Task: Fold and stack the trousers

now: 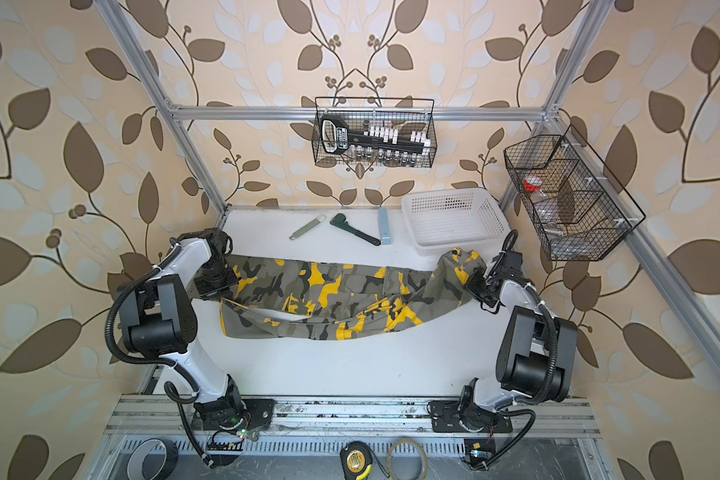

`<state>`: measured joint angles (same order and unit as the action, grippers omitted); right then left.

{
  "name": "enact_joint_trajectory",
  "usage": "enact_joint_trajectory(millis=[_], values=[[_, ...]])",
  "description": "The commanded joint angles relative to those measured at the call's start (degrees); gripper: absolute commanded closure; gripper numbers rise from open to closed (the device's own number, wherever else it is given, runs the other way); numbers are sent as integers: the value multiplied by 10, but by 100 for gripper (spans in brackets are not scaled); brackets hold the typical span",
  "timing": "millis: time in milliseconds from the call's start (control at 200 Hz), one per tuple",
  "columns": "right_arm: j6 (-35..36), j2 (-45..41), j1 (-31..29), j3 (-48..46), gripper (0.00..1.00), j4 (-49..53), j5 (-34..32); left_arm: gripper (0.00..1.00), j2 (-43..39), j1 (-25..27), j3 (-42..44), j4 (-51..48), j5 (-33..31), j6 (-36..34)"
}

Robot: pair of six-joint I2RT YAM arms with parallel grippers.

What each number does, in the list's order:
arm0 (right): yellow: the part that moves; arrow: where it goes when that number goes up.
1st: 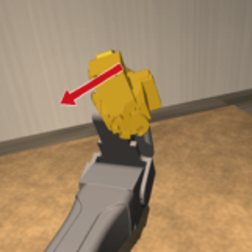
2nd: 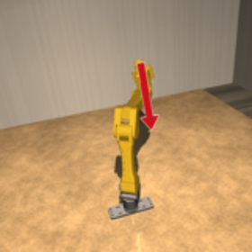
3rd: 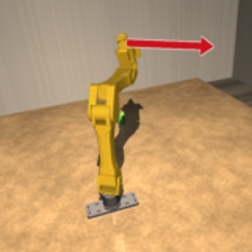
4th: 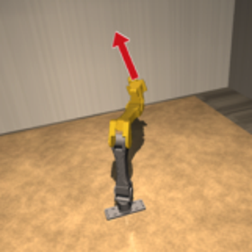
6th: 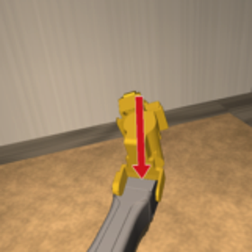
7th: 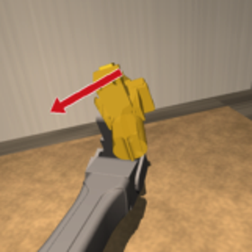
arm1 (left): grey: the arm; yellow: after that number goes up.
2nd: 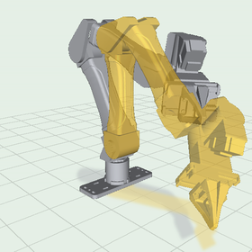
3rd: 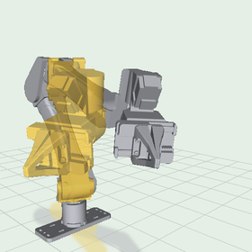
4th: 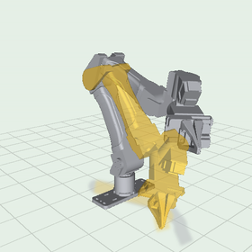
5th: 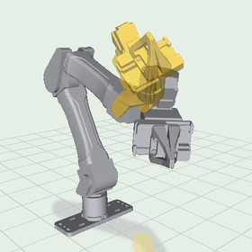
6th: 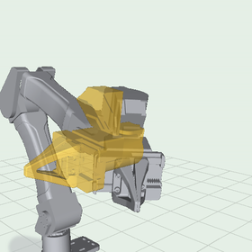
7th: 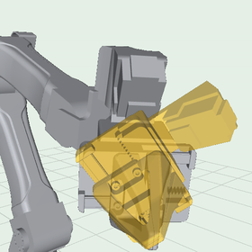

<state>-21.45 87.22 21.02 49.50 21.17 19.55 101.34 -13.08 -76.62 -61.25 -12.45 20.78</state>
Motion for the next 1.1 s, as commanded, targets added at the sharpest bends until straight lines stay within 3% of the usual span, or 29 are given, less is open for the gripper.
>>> enact_joint_trajectory(millis=[0, 130, 265, 380, 470, 585, 910, 1095], values=[[5, -2, -3, 10, 100, 10, 2, 96, -31, 4, -4, -16, -4, -15], [6, -22, -3, 16, 100, 31, -10, 96, -38, 4, -1, -17, -6, -17], [16, -45, 6, 21, 100, 103, -79, 96, -41, 4, 3, -16, -2, -17], [19, -68, 37, 2, 100, 97, -65, 97, -42, 4, 4, -14, 0, -17], [25, -70, 40, 8, 100, 109, -85, 97, -41, 4, 1, -13, 3, -18], [6, -83, 39, 22, 100, 110, -55, 97, -43, 4, -6, -19, 5, -20], [-15, -201, -19, 147, 100, 289, -221, 96, -97, 4, -47, -74, -13, -10], [-16, -220, -46, 224, 100, 371, -284, 96, -111, 3, -101, -116, -40, -12]])
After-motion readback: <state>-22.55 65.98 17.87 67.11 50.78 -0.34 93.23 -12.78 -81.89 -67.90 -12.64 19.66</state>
